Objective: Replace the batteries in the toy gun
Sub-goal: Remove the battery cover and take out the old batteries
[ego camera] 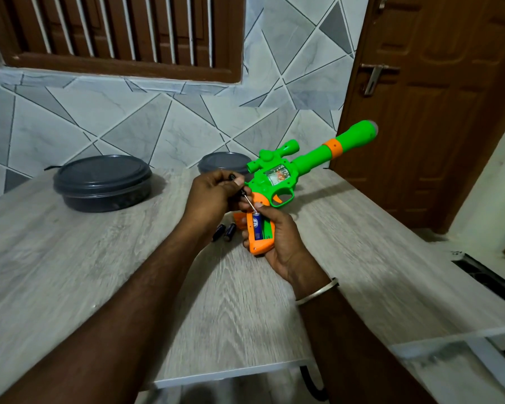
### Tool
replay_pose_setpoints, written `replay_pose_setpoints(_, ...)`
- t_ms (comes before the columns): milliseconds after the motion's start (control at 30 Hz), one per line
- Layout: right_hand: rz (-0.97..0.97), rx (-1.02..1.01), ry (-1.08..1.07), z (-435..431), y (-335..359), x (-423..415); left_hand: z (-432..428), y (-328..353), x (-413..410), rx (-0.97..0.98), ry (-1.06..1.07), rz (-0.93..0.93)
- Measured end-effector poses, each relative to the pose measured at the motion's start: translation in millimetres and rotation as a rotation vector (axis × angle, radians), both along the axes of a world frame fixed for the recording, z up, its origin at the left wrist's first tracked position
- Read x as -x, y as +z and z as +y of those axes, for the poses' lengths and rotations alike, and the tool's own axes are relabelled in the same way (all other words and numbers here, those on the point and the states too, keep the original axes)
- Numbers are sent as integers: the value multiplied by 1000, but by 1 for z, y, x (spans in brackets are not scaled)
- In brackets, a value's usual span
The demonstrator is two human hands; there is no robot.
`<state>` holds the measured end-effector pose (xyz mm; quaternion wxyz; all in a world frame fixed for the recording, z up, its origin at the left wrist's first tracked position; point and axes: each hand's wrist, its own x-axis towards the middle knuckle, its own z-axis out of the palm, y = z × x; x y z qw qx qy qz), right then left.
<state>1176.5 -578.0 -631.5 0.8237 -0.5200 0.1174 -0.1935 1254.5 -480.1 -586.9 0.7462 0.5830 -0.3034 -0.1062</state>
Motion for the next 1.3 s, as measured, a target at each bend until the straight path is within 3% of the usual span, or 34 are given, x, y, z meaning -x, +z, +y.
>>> replay_pose_setpoints(167, -3, -23, -25, -4, -2, -1, 4, 1, -2, 8, 79, -39)
replay_pose_setpoints(333, -6, -41, -49, -7, -3, -1, 10, -4, -5, -329, 143, -309)
replay_pose_setpoints(433, 5, -35, -93, -9, -4, -3, 13, -5, -2, -458, 61, -352)
replay_pose_setpoints(633, -61, -30, -179, -7, -7, -10, 11, -6, 9, -425, -58, -277)
replay_pose_setpoints(1300, -20, 131, -256, -13, -13, -16, 2, -14, 14, -347, -8, -151)
